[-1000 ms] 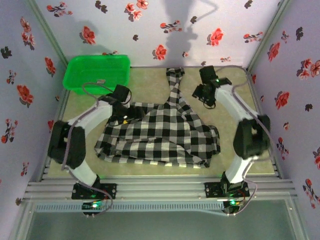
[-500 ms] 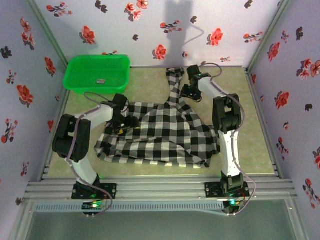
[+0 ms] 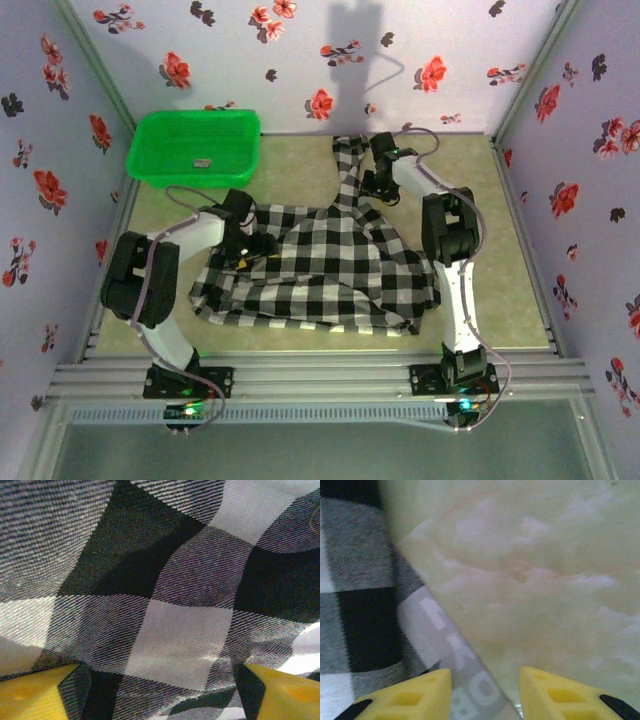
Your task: Fold and stack the long sleeve shirts
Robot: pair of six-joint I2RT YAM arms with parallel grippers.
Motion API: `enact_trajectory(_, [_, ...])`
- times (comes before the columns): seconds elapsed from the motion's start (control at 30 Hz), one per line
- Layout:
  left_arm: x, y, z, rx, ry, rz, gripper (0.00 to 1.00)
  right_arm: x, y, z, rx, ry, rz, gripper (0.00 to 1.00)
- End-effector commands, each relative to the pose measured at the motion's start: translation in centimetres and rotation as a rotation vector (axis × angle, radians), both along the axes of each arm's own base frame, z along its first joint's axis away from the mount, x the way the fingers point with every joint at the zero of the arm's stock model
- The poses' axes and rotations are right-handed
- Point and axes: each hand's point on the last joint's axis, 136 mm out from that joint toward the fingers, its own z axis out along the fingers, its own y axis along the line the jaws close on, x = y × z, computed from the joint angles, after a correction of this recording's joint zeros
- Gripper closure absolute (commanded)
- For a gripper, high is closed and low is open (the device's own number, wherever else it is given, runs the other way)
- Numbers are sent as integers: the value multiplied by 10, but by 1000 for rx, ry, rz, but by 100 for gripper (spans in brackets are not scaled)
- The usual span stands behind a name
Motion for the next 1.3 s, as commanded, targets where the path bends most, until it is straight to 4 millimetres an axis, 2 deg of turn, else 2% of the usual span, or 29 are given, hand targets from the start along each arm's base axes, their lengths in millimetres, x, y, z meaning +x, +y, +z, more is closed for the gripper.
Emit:
enact_trajectory(0.0, [-12, 9, -7, 24, 36, 7, 20, -16, 22, -15, 12, 55, 24, 61])
enact_trajectory(0.1, [-11, 8, -6, 22, 33, 4, 20, -23, 21, -22, -19, 78, 13, 65])
enact_trajectory(0.23, [-10, 8, -7, 22, 32, 4, 20, -29, 8, -32, -80, 112, -31, 74])
enact_trajectory(0.3, [-11, 8, -7, 22, 34, 1, 20, -28, -1, -32, -110, 110, -63, 81])
enact_trajectory(0.4, [-12, 10, -7, 24, 35, 7, 20, -20, -13, -19, -142, 77, -111, 90])
enact_trajectory(0.6, [-20, 18, -14, 28, 61, 36, 20, 6, -32, 22, -113, -39, -167, 91])
enact_trajectory(0.7, [-21, 18, -18, 24, 68, 42, 20, 14, -42, 32, -109, -62, -174, 93])
enact_trajectory(1.0, [-21, 16, -26, 9, 89, 63, 20, 27, -87, 35, -116, -73, -243, 93])
enact_trajectory(1.13, [-19, 8, -24, -24, 87, 62, 20, 33, -102, 33, -112, -73, -264, 93])
enact_trajectory(1.2, [-14, 2, -16, -56, 82, 68, 20, 34, -104, 31, -97, -72, -255, 91])
enact_trajectory(1.27, [-4, -5, 2, -89, 56, 69, 19, 35, -99, 29, -74, -68, -227, 89])
